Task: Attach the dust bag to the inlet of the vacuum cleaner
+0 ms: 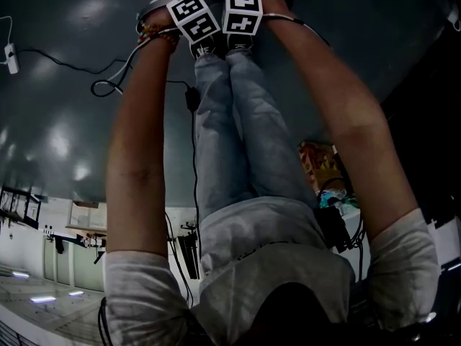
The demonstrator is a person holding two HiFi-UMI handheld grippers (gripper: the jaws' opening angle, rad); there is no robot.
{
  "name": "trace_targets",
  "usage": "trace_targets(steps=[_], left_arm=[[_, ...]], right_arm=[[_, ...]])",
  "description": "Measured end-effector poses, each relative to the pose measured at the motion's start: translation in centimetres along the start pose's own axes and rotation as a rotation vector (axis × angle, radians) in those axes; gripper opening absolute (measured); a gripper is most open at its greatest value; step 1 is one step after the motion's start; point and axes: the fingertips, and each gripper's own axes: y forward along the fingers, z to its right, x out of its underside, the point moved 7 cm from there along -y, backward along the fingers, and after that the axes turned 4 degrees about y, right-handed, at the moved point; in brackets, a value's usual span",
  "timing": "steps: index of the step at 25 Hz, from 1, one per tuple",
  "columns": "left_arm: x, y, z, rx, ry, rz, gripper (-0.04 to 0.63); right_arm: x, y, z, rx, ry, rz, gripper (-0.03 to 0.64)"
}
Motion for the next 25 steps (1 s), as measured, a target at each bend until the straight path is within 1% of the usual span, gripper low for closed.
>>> trace_targets(steps=[5,9,12,14,16,18,21,23,25], left_arm=[[-1.7,-1.2,-0.2,-0.005,0.058,0.029,0.025],[-0.9,-0.4,-0.3,-0.001,0.023,0.023,0.026],[-0.6,-0.2,-0.2,0.010,0.004,0.004,0.025],[-0.7,-0.6,0.1,0.013,0.016,0.004,0.025],[-1.2,-1.1,0.2,0.010,0.044,0.022,0.025],[-1.6,-1.4,-0.2,0.007,0.052,0.041,0.025],[-1.3,-1.0,-0.8,0.006,0.021,0.048,0.028],[-0.6,-0.4,-0.6,0.006,-0.014,0.043,0.026],[-0.1,-0.1,-0.4,0.005,-0.057,0.041,0.024]], right_arm=[[1.9,1.0,-0.7,-0.005,0.039,-0.023,0.035],[0.8,-0.2,-0.3,0.014,0.006,-0.025,0.035],[0.2,-0.5,0.0,0.008,-0.007,-0.010,0.037],[0.7,0.3,-0.4,0.001,0.019,-0.009,0.037],[1.4,1.2,-0.9,0.001,0.047,-0.016,0.037],[1.9,1.3,-0.8,0.002,0.064,-0.028,0.035],[1.2,0.2,-0.1,0.010,0.039,-0.026,0.036],[0.4,-0.3,0.2,0.014,-0.001,-0.015,0.037],[-0.2,-0.4,0.6,0.008,-0.018,-0.013,0.037]])
